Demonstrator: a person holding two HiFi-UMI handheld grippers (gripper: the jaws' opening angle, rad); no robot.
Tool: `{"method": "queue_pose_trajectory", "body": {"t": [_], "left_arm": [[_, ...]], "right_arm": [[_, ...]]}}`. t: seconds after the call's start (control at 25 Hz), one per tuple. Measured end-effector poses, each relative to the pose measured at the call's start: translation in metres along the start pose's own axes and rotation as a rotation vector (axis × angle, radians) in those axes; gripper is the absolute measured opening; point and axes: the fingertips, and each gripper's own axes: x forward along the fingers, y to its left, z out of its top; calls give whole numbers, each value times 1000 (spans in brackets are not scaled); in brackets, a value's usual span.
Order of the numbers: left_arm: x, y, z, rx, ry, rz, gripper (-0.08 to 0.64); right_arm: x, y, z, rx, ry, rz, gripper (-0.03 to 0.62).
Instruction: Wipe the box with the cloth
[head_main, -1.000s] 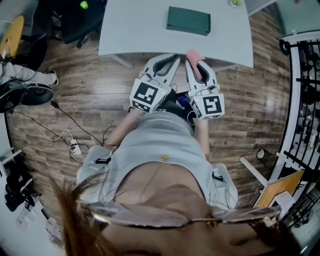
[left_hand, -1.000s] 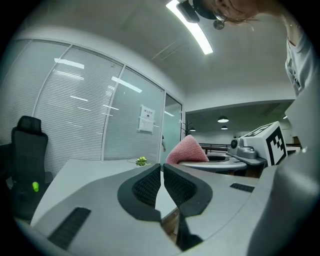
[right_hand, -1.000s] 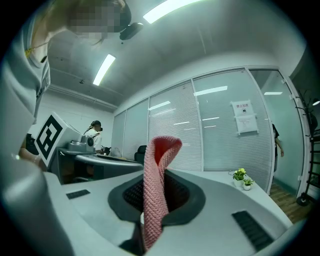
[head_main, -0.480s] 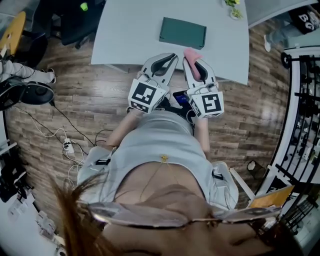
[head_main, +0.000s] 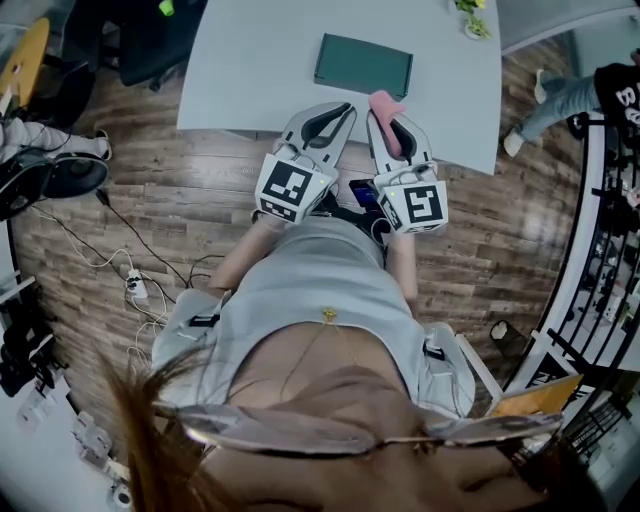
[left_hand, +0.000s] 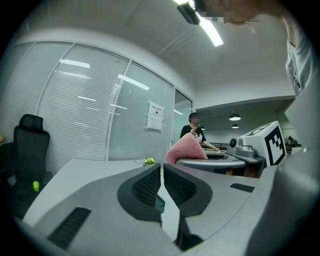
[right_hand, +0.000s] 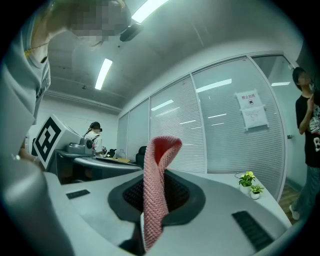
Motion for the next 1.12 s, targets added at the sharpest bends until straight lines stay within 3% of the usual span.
{"method": "queue_pose_trajectory", "body": {"t": [0.64, 1.12], "left_arm": [[77, 45, 11, 14, 24, -177, 41], [109, 109, 2, 2, 71, -234, 41]], "right_arm": [[53, -61, -1, 14, 18, -176, 42], [104, -91, -13, 20, 78, -276, 43]]}}
